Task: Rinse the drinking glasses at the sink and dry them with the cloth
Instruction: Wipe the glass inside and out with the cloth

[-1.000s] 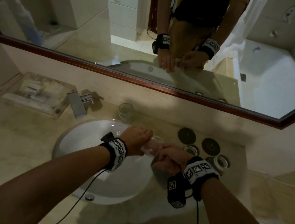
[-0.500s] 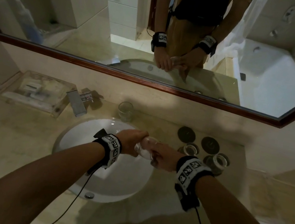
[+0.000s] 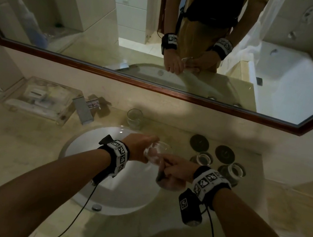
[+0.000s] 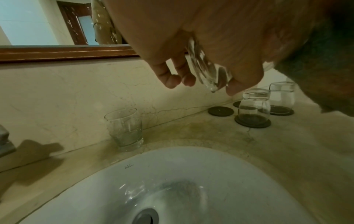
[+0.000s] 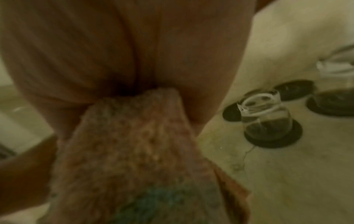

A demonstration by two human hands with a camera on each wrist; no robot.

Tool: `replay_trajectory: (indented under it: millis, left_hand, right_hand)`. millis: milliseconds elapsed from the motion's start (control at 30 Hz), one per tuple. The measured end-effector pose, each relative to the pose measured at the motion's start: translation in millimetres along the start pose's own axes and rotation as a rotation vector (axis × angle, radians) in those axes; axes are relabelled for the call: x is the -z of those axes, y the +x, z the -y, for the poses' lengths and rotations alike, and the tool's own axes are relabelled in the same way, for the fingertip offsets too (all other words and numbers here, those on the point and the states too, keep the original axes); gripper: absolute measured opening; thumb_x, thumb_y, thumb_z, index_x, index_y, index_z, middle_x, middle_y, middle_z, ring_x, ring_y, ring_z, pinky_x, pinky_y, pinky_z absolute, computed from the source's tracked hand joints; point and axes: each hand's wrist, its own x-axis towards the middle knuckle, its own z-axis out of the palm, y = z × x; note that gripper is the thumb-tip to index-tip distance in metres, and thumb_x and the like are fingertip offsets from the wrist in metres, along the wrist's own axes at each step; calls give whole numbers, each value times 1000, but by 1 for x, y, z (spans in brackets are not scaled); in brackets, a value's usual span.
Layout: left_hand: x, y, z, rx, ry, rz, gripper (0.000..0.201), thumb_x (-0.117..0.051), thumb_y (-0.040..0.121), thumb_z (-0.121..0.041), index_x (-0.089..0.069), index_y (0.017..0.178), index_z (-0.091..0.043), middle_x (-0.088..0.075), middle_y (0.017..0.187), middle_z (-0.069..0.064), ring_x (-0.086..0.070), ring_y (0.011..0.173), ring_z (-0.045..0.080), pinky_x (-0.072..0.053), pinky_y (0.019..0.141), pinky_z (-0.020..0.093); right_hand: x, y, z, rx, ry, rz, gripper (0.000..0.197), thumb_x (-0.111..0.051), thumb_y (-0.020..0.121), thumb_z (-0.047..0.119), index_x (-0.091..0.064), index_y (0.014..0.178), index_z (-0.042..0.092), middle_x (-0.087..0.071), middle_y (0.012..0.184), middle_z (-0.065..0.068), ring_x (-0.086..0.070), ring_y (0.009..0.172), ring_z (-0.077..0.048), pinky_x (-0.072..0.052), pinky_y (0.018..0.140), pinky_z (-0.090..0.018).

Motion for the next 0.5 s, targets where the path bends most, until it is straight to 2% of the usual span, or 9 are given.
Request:
replay_trajectory:
  millis: [67,133,200,233,300,333,400,467,500]
  left_hand:
    - [0,0,-1,5,-43,2,68,-81,68,-23,-44,125,-24,-62,117,1,-61,102,20,-50,81,28]
    - [1,2,-1,8,-70,25,71,-82,67,-22,-43,125,-26,-62,117,1,-61,103,21,-53,85,34]
    - [4,3,-2,12,-96,38,73,-83,65,-22,-43,125,-25,-62,115,2,-61,102,22,-53,85,36]
    - [6,4,-2,12,-115,38,72,-83,64,-20,-44,124,-24,-63,113,3,-62,100,22,-53,84,36]
    - [7,6,-3,10,-135,44,68,-82,64,-17,-46,121,-22,-64,108,3,-63,96,22,-54,81,35]
    - [7,7,-4,10,-131,46,65,-82,63,-17,-47,118,-22,-65,107,3,-63,95,23,-54,80,35]
    - [7,7,-5,13,-126,51,63,-82,63,-18,-48,116,-21,-65,106,2,-62,94,23,-54,80,38]
    - [8,7,-4,17,-124,49,63,-82,63,-19,-48,116,-20,-64,105,2,-62,93,23,-54,79,38]
    - [8,7,-3,18,-117,52,63,-82,63,-20,-48,116,-21,-64,105,2,-62,93,24,-54,79,38]
  right_hand:
    - [3,-3,4,17,113,-2,49,-50,83,-5,-58,116,29,-54,117,-5,-50,113,-24,-43,102,-44]
    - [5,-1,8,55,55,75,47,-56,84,-1,-53,108,39,-55,114,-1,-52,114,-26,-44,103,-45]
    - [6,0,12,53,-75,109,45,-58,87,1,-48,120,31,-55,118,-1,-52,112,-23,-47,99,-43]
    - [6,3,13,38,-161,96,54,-59,88,3,-41,134,25,-53,125,-3,-51,114,-22,-48,98,-42]
    - [8,7,8,5,-330,40,75,-57,87,6,-21,149,29,-48,137,-3,-50,122,-24,-46,101,-42]
    - [9,11,5,12,-439,-17,77,-56,87,7,-20,150,32,-48,139,-4,-50,124,-27,-45,102,-42]
    - [10,11,5,31,-646,-113,70,-56,89,9,-27,150,27,-46,144,-8,-47,128,-31,-42,105,-40]
    - [9,15,7,69,-751,-129,61,-53,92,11,-32,148,25,-41,149,-6,-44,132,-31,-39,105,-38]
    - [9,16,9,60,-723,-109,57,-52,94,11,-36,147,24,-43,148,-7,-45,130,-32,-40,105,-38]
